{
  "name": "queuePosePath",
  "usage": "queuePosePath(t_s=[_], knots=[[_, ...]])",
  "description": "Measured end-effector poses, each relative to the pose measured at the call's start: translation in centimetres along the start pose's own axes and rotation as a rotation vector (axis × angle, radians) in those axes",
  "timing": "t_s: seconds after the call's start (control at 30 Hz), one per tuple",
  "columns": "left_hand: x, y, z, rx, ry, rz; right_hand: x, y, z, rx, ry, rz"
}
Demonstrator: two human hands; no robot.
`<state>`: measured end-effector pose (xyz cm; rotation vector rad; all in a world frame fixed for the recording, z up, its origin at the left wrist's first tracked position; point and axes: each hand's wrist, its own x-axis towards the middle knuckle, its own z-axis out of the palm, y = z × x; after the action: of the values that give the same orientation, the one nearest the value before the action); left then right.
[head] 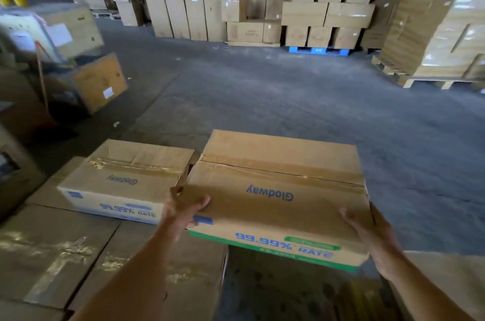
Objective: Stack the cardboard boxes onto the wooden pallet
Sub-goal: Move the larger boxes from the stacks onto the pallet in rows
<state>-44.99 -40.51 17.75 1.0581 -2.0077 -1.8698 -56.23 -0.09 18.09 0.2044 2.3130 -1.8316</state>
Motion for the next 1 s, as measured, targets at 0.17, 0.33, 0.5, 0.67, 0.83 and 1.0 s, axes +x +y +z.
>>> queuePosePath(t_s=[0.17, 0.33, 0.5, 0.67, 0.83, 1.0], knots=[[4.5, -2.1, 0.0, 0.073, 0.047, -0.034, 4.0, 1.2, 3.7, -0.033, 0.0, 0.058], [10.4, -4.6, 0.3, 0.237, 0.158, -0.122, 10.1, 2.2, 7.9, -0.086, -0.054, 0.085], [15.2, -6.1, 0.5, 0.35, 0.263, -0.148, 15.5, 3.6, 12.0, -0.114, -0.133, 0.122], [18.0, -7.3, -0.5, 0.39, 0.327, -0.157, 17.8, 5.2, 15.7, -0.106, -0.182, 0.158], [20.7, -7.4, -2.3, 0.402, 0.335, -0.186, 18.5, 6.0, 18.7, -0.086, -0.168, 0.182], [22.7, -8.5, -4.7, 0.529, 0.3, -0.257, 18.7, 5.7, 21.7, -0.112, -0.19, 0.155]])
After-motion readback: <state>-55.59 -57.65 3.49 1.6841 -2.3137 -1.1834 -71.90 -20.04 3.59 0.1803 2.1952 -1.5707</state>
